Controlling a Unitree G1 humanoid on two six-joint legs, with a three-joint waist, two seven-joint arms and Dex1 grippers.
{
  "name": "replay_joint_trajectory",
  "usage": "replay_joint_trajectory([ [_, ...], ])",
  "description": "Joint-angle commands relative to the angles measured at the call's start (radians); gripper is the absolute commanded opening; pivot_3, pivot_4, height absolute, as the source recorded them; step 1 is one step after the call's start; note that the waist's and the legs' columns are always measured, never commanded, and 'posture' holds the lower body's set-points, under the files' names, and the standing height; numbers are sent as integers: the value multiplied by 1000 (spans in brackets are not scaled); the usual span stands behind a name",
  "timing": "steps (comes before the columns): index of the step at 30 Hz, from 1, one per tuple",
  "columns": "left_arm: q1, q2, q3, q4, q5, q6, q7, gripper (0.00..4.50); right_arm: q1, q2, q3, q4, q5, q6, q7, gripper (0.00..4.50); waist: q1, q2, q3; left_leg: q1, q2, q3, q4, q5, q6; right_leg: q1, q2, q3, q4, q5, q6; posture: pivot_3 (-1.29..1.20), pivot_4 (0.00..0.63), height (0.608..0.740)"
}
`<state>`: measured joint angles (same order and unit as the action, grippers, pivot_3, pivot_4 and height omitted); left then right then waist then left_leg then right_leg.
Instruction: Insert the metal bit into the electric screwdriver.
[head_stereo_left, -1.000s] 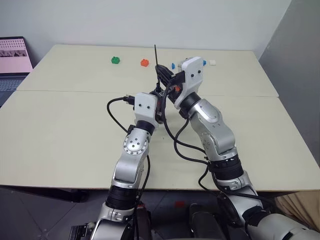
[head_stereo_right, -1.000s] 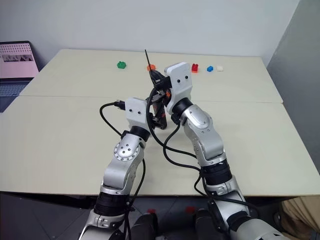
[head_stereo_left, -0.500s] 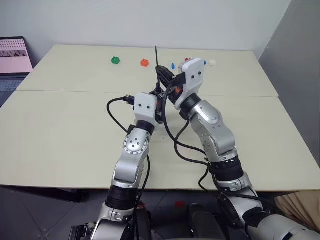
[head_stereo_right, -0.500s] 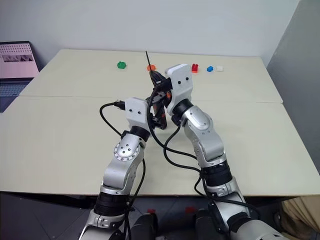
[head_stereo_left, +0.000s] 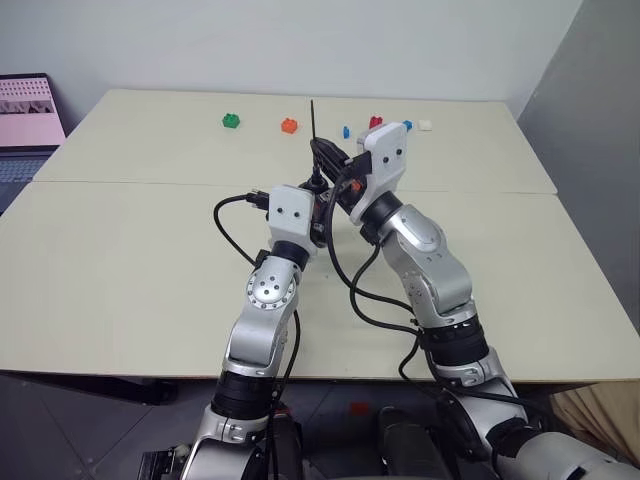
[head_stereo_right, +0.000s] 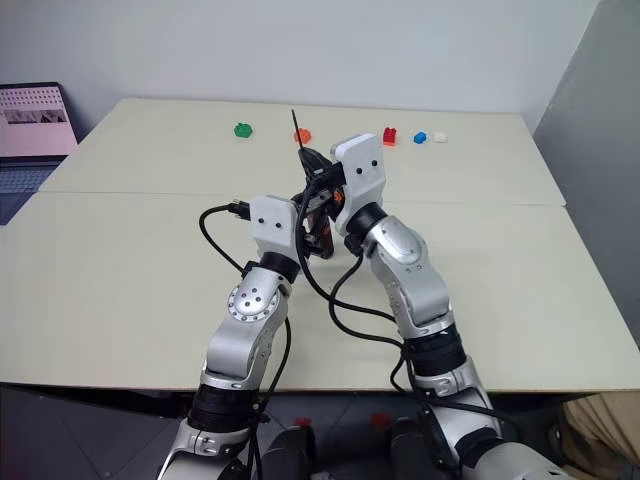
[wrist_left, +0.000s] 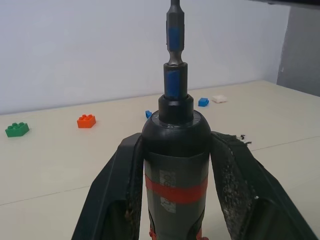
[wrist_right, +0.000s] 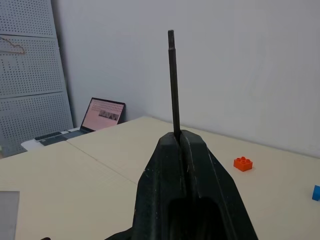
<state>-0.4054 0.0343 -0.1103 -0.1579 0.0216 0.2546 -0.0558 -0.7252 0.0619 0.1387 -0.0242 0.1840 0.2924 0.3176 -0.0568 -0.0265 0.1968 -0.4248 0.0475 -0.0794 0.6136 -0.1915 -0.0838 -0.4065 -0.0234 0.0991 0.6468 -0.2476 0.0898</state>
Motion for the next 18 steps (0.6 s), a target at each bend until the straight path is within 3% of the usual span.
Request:
replay_joint_trajectory([
  [1, -8, 0, 3, -34, 6, -3, -2, 1633, -24, -6, -10, -32, 24, 31, 13, 0, 0, 0, 0, 0, 0, 0, 0, 0, 0, 0, 0, 0, 0, 0, 0, 0, 150, 740],
  [16, -7, 0, -1, -35, 5, -2, -7, 1633, -75, -91, -21, -39, 97, 149, 116, 0, 0, 0, 0, 0, 0, 0, 0, 0, 0, 0, 0, 0, 0, 0, 0, 0, 150, 740],
  [18, -9, -1, 0, -33, 6, -2, -6, 1633, -77, -98, -29, -42, 107, 153, 123, 403, 0, 0, 0, 0, 0, 0, 0, 0, 0, 0, 0, 0, 0, 0, 0, 0, 150, 740],
])
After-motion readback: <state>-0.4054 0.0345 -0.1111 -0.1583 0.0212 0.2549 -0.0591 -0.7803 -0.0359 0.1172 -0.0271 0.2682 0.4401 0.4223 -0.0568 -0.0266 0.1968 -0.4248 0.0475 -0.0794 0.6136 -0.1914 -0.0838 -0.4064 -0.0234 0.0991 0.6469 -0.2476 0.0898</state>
